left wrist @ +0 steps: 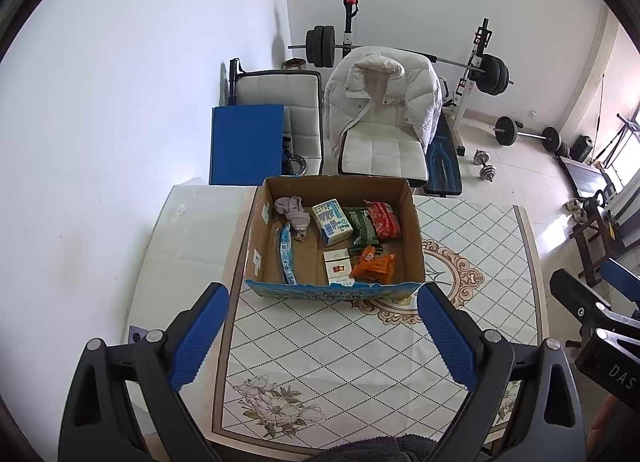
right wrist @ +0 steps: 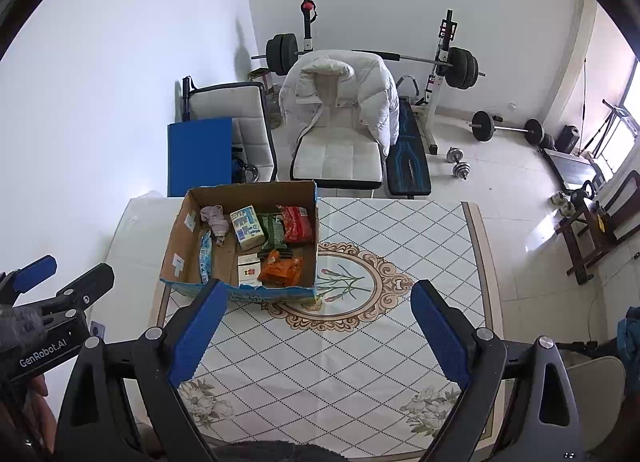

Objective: Organize soft objects

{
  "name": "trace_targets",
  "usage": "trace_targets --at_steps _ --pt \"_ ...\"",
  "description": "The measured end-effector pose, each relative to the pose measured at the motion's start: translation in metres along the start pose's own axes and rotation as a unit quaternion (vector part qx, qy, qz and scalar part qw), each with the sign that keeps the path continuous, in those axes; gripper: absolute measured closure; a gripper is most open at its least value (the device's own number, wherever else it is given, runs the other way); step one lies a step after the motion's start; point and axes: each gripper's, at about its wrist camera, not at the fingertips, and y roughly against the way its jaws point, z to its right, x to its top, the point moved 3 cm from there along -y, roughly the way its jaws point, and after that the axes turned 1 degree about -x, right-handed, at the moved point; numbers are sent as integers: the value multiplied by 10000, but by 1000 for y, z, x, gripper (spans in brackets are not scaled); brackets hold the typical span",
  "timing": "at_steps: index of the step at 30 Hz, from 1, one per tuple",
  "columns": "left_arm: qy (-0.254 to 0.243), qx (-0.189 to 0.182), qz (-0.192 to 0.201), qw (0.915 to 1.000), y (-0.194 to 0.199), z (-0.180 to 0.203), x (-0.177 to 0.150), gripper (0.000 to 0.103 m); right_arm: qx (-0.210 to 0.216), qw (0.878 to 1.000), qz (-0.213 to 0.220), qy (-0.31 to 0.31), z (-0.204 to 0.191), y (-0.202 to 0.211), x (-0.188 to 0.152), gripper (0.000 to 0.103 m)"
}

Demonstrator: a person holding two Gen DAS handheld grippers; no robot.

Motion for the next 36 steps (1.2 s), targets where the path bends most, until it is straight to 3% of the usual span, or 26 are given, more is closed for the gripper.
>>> trace_targets --at_steps 36 --pt "-45 -58 3 10000 1 1 1 6 43 10000 -9 -28 -6 1 -3 8"
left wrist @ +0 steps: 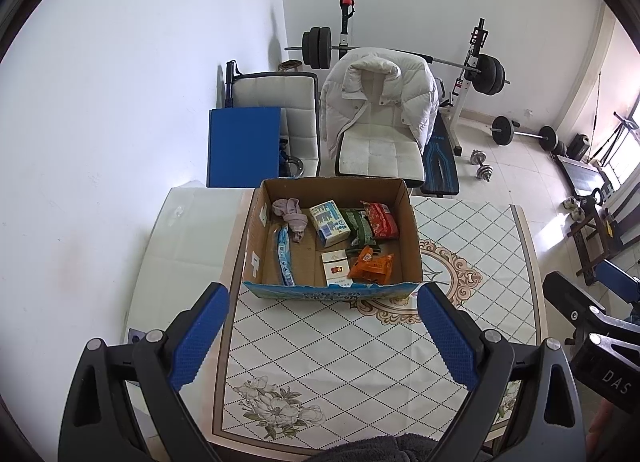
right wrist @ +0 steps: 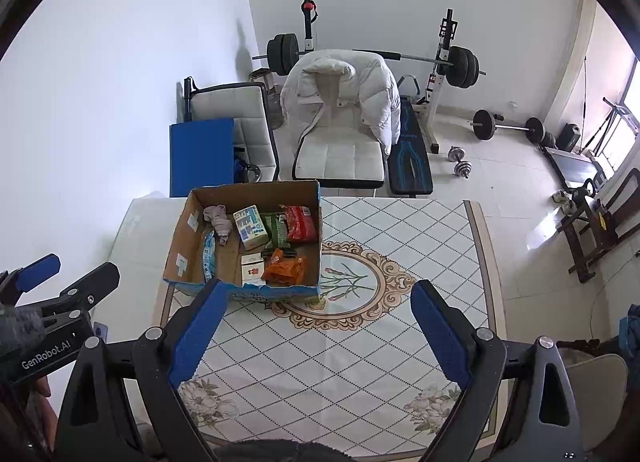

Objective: Organize soft objects

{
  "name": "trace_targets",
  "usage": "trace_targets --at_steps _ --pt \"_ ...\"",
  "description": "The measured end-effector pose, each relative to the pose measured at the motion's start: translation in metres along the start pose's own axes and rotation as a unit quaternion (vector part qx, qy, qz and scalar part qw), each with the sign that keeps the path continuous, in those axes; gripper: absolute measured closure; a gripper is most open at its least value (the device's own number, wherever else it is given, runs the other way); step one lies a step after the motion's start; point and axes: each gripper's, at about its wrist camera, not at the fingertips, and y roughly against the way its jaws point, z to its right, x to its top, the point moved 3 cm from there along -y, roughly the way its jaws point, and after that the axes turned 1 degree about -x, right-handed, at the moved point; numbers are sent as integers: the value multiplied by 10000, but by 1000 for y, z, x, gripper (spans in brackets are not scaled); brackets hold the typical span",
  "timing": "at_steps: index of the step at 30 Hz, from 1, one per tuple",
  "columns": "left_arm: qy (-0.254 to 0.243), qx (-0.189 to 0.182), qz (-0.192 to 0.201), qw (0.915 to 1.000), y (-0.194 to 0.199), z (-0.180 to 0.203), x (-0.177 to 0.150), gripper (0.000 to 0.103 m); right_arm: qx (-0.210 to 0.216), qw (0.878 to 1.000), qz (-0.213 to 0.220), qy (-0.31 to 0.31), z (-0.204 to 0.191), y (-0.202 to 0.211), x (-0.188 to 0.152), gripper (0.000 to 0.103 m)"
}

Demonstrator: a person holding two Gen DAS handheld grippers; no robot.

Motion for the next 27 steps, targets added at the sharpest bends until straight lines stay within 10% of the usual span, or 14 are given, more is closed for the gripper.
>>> trace_targets --at_steps 27 --pt "-87 -55 -67 9999 -5 -4 -2 6 -66 9999 -1 -112 -2 1 -5 8"
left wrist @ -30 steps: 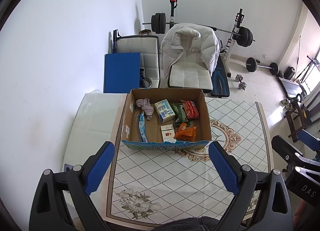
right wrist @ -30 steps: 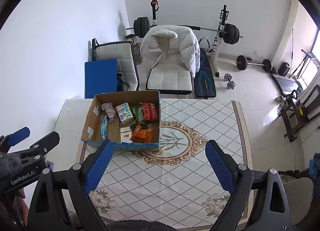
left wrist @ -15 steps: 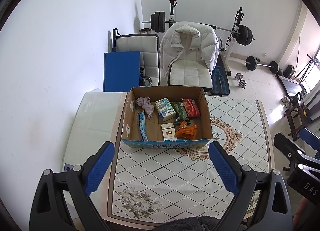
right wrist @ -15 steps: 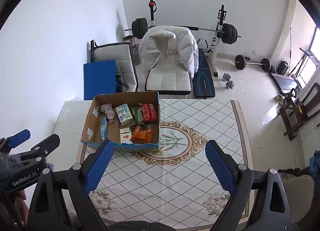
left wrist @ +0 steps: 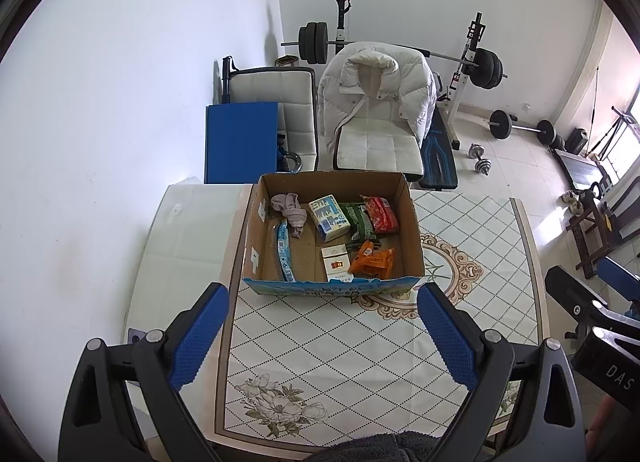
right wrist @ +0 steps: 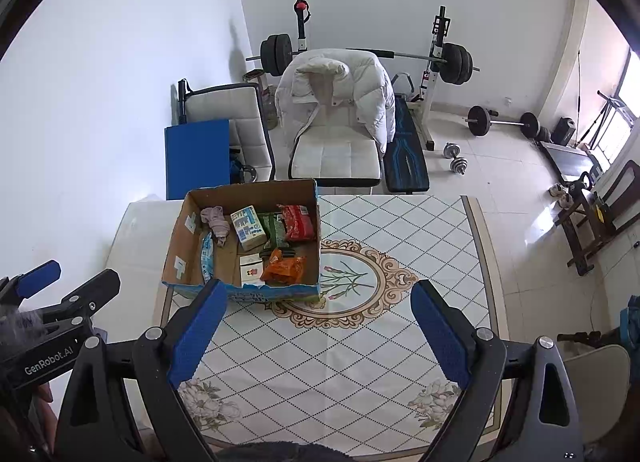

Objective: Organize soft objects

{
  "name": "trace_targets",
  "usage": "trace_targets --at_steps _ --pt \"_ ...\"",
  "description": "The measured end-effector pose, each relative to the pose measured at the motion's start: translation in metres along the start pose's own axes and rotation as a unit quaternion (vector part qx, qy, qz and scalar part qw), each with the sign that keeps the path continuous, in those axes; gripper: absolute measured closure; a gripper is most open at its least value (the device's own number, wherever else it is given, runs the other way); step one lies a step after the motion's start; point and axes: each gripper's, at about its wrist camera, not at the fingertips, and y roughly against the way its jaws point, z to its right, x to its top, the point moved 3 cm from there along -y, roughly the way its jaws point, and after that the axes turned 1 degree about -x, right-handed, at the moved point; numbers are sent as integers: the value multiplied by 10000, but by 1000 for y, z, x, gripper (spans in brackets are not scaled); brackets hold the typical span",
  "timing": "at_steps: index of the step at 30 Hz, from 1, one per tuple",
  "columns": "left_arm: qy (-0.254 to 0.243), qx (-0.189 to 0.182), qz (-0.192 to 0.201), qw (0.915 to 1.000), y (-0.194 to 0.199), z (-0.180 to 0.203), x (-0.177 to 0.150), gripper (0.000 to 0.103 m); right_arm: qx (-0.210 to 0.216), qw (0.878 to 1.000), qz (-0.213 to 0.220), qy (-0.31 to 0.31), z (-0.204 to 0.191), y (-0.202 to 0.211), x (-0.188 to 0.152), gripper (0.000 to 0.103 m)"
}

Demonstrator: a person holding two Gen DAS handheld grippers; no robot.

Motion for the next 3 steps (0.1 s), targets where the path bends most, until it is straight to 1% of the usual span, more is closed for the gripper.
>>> trace_targets --at_steps 3 --pt "-1 -3 26 10000 2 -1 1 6 11 10000 -7 -1 1 0 0 8"
